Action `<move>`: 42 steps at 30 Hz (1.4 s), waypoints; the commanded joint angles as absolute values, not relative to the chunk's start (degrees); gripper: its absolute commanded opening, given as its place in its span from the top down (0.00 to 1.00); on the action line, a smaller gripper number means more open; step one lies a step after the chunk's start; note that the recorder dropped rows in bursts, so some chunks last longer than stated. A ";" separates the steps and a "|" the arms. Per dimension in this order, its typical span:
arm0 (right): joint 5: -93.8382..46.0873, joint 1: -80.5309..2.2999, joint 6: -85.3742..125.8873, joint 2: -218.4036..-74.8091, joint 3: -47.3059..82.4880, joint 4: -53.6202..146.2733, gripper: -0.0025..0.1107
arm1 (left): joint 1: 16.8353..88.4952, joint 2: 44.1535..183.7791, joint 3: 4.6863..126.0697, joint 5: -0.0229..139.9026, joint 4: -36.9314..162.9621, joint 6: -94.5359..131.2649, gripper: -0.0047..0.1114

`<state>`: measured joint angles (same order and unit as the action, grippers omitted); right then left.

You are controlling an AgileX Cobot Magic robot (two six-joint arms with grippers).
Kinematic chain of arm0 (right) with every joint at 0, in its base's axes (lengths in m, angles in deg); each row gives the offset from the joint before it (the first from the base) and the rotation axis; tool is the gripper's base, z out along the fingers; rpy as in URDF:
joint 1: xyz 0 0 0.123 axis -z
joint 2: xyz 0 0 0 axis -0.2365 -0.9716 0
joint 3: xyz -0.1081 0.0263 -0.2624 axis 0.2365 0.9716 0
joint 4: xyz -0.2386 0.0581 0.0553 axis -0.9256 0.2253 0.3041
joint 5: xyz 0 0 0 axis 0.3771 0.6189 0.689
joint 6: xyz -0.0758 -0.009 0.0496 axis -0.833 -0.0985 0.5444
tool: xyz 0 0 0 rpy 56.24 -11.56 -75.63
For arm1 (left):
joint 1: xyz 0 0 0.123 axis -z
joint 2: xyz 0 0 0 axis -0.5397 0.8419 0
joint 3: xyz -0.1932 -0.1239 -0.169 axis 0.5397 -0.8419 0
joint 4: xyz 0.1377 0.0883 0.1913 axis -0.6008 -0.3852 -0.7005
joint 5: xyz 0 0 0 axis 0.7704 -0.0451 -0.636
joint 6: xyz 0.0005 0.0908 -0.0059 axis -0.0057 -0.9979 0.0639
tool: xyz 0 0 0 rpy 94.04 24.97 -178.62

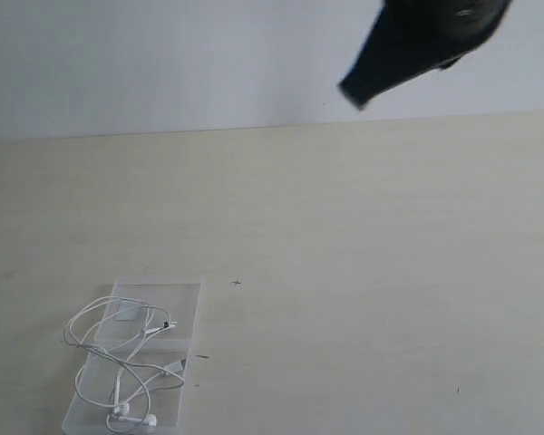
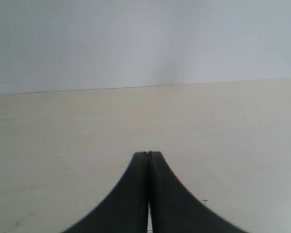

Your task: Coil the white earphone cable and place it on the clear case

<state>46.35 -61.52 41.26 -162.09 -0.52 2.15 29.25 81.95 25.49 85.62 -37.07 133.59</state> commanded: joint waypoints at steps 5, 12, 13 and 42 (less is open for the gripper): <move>46.09 -60.83 41.94 -148.06 3.96 -5.96 0.98 | 29.11 81.53 25.33 85.25 -36.93 133.30 0.96; 46.09 -60.83 41.94 -146.12 4.06 -6.00 0.98 | 29.11 81.53 25.33 85.25 -36.93 133.30 0.96; 46.09 -60.83 42.12 -144.28 4.06 -4.63 0.98 | 29.11 81.53 25.33 85.25 -36.93 133.30 0.96; -4.81 -21.21 41.27 -79.70 61.85 33.83 0.98 | 29.11 81.53 25.33 85.38 -36.93 133.20 0.96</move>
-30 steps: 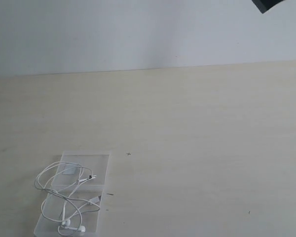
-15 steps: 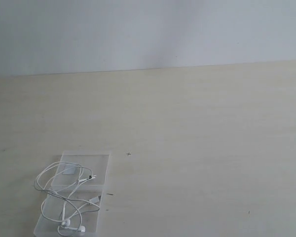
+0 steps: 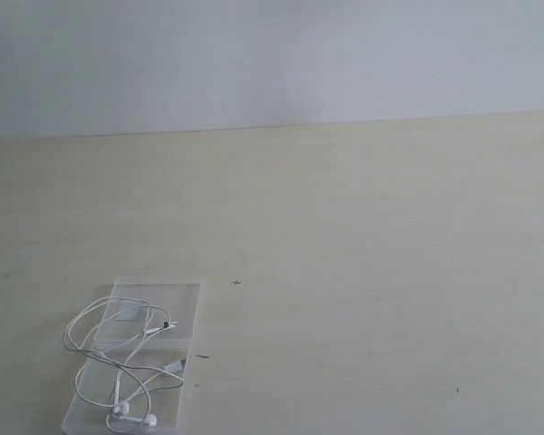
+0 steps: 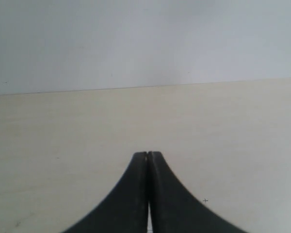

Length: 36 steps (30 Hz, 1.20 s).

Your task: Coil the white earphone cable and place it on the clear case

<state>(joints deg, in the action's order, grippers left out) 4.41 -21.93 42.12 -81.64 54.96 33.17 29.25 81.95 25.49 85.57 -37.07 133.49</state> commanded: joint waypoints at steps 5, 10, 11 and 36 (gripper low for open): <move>-8.89 -21.21 41.56 -79.70 67.80 33.31 0.98 | 29.11 81.53 25.33 85.38 -36.93 133.20 0.96; -10.38 -21.21 38.72 -78.08 73.20 34.75 0.98 | 29.11 81.53 25.33 85.38 -36.93 133.20 0.96; -10.38 -21.21 36.74 -77.48 74.28 35.99 0.98 | 29.11 81.53 25.33 85.38 -36.93 133.20 0.96; -10.33 -16.01 19.47 -74.81 82.49 53.27 0.98 | 29.11 81.53 25.33 85.48 -36.93 133.01 0.96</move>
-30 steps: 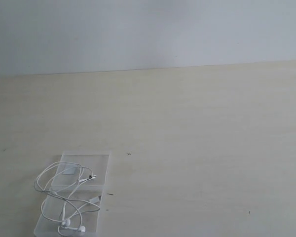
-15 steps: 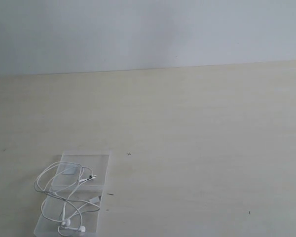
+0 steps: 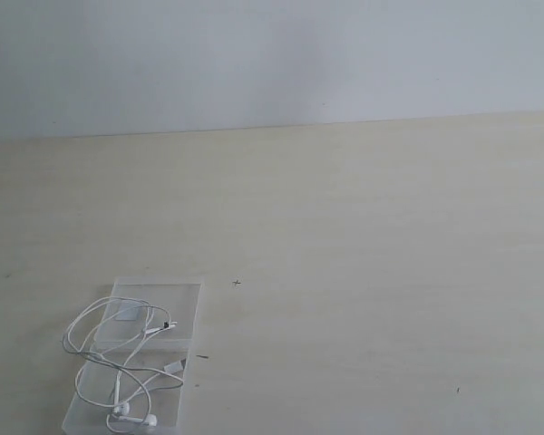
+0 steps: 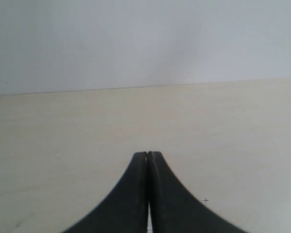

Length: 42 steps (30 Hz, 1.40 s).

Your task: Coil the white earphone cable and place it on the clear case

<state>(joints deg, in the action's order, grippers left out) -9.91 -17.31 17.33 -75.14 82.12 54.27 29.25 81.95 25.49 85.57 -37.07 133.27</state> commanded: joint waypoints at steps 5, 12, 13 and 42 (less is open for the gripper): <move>-9.04 -16.01 19.47 -74.81 82.49 50.68 0.98 | 29.11 81.53 25.33 85.48 -36.93 133.01 0.96; -9.04 -16.01 20.65 -74.81 82.49 50.26 0.98 | 29.11 81.53 25.33 85.47 -36.93 132.90 0.96; -9.04 -16.01 20.65 -74.81 82.49 50.26 0.98 | 29.11 81.53 25.33 85.47 -36.93 132.90 0.96; -9.18 -16.01 20.95 -74.81 82.49 50.62 0.98 | 29.11 81.53 25.33 85.23 -36.93 132.65 0.96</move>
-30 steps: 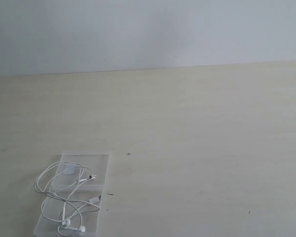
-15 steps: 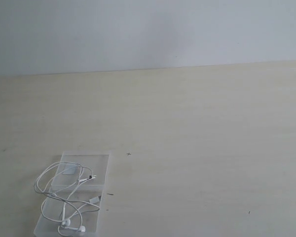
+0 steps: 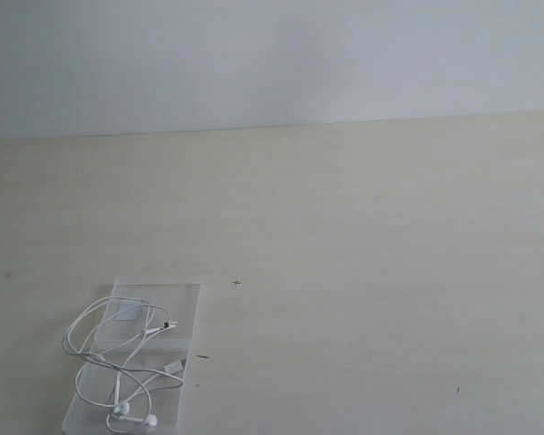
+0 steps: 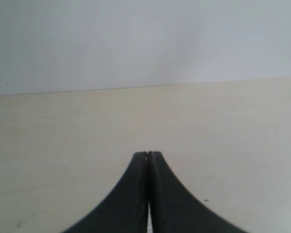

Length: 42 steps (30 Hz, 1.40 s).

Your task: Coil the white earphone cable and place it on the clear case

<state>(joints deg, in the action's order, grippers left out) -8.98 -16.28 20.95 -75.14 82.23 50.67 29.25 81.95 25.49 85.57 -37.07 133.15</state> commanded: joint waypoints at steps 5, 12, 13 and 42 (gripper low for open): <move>-9.18 -16.01 20.95 -74.81 82.49 50.62 0.98 | 29.11 79.86 25.33 83.72 -36.93 127.55 0.96; -9.18 -16.01 20.95 -74.81 82.49 50.62 0.98 | 29.11 67.52 25.22 81.76 -36.93 126.18 0.96; -9.18 -16.01 20.95 -74.81 82.49 50.62 0.98 | 29.11 65.75 24.94 81.76 -36.93 126.18 0.96; -9.18 -16.01 20.95 -74.81 82.49 50.76 0.98 | 29.11 48.47 9.00 79.64 41.72 41.94 0.96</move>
